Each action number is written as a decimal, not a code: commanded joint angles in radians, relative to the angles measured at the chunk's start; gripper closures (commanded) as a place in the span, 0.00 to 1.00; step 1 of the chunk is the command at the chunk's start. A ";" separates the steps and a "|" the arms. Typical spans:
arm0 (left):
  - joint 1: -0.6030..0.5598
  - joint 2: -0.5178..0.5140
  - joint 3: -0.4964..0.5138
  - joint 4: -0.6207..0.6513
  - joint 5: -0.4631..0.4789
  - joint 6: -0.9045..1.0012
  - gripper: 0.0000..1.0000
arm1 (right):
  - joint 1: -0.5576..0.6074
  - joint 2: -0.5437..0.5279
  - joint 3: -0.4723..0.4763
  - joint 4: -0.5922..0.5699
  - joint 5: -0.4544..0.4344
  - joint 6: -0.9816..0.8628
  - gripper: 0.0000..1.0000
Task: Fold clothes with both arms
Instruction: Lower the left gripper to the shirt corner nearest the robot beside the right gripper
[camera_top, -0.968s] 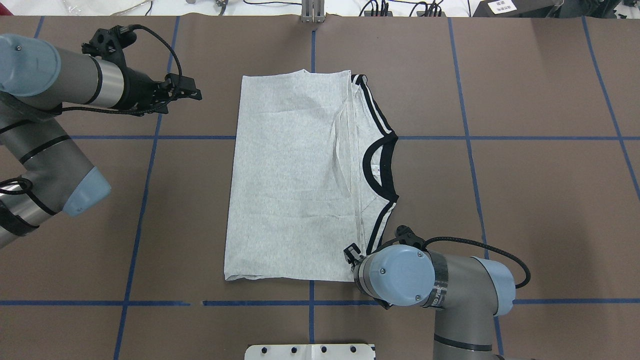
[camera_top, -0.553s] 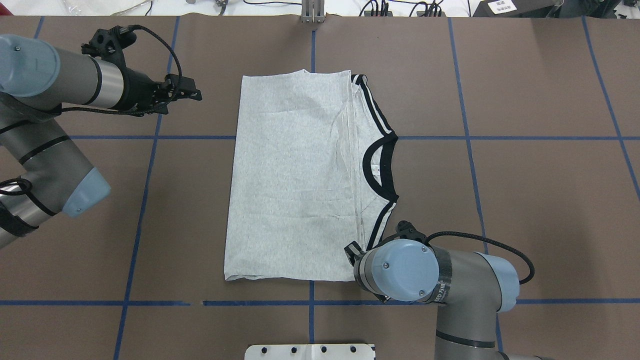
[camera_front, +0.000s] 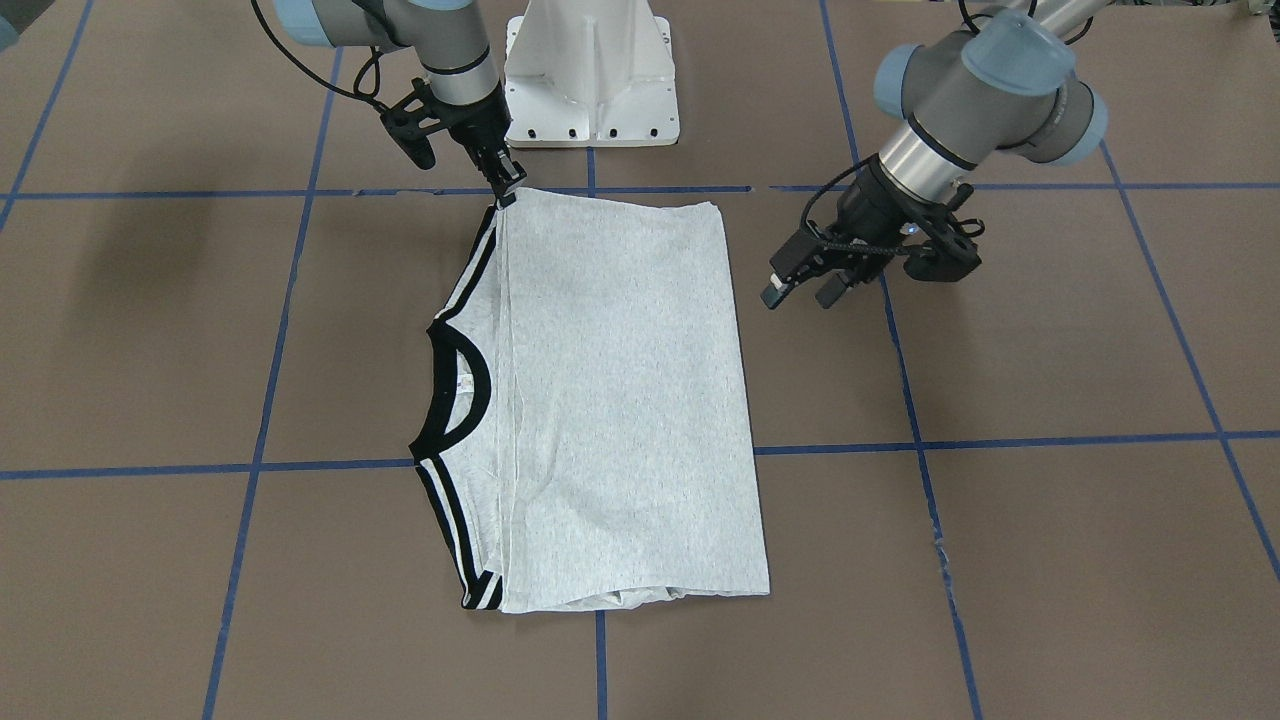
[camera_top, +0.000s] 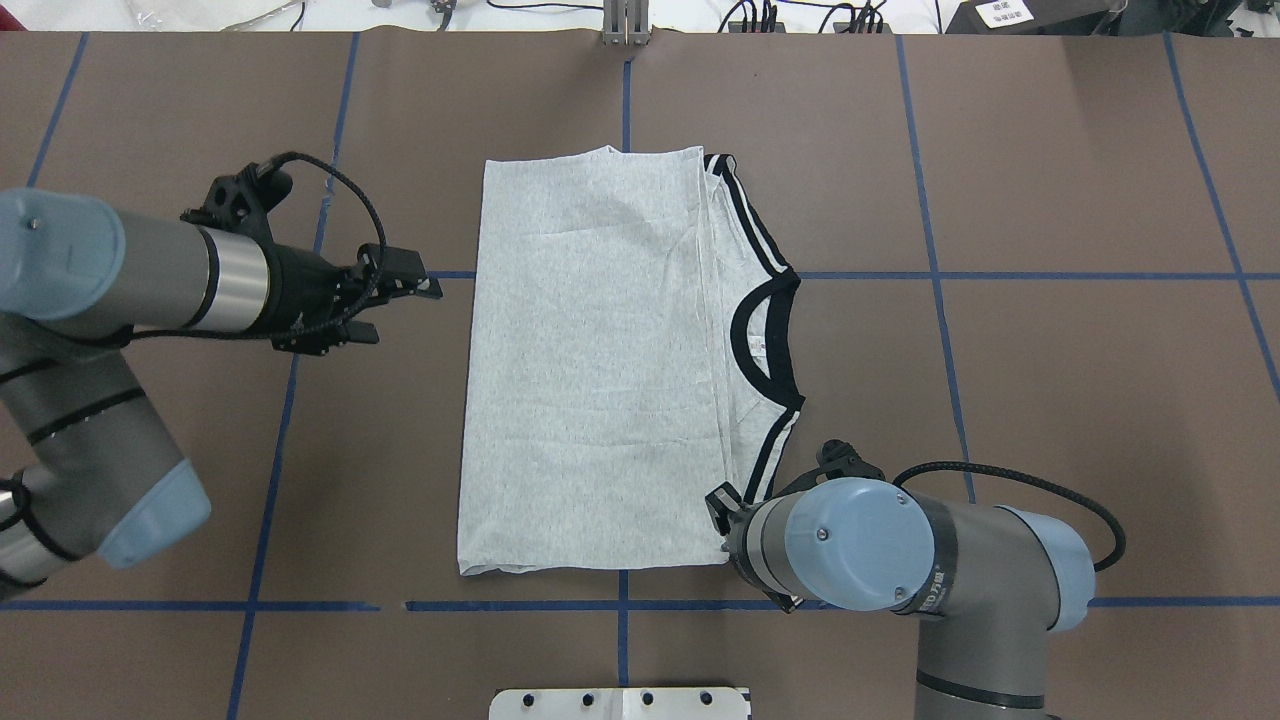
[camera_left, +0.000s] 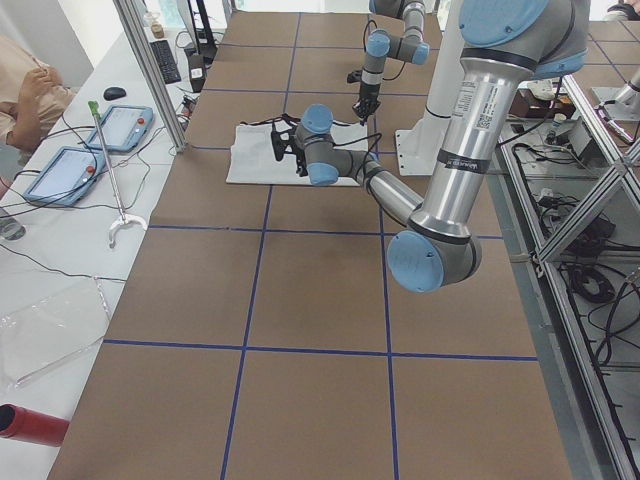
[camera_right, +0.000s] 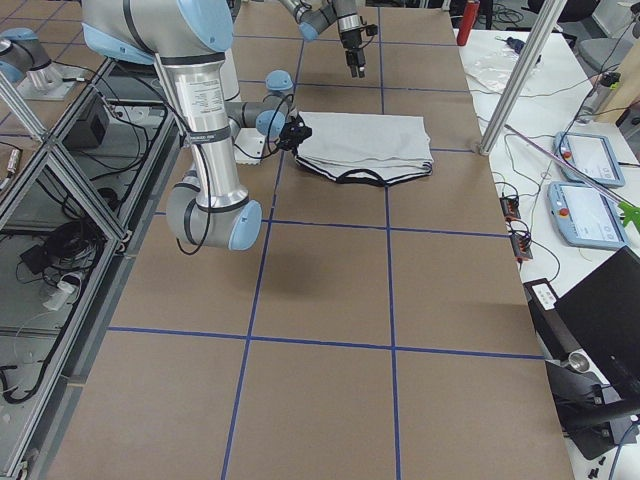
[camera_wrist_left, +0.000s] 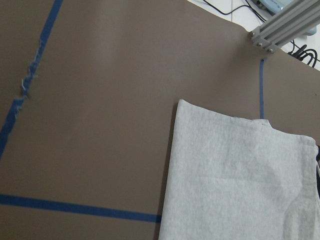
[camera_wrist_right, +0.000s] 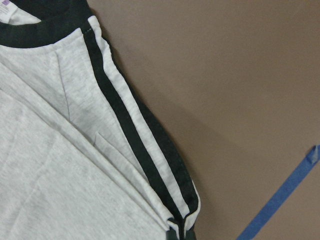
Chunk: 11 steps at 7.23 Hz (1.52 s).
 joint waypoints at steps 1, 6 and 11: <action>0.186 0.108 -0.106 0.041 0.154 -0.166 0.01 | 0.001 -0.010 0.015 0.000 0.011 0.000 1.00; 0.414 0.009 -0.084 0.254 0.279 -0.335 0.13 | 0.002 -0.005 0.013 0.001 0.012 -0.001 1.00; 0.436 -0.007 -0.018 0.260 0.307 -0.351 0.39 | 0.002 -0.005 0.024 0.000 0.012 -0.001 1.00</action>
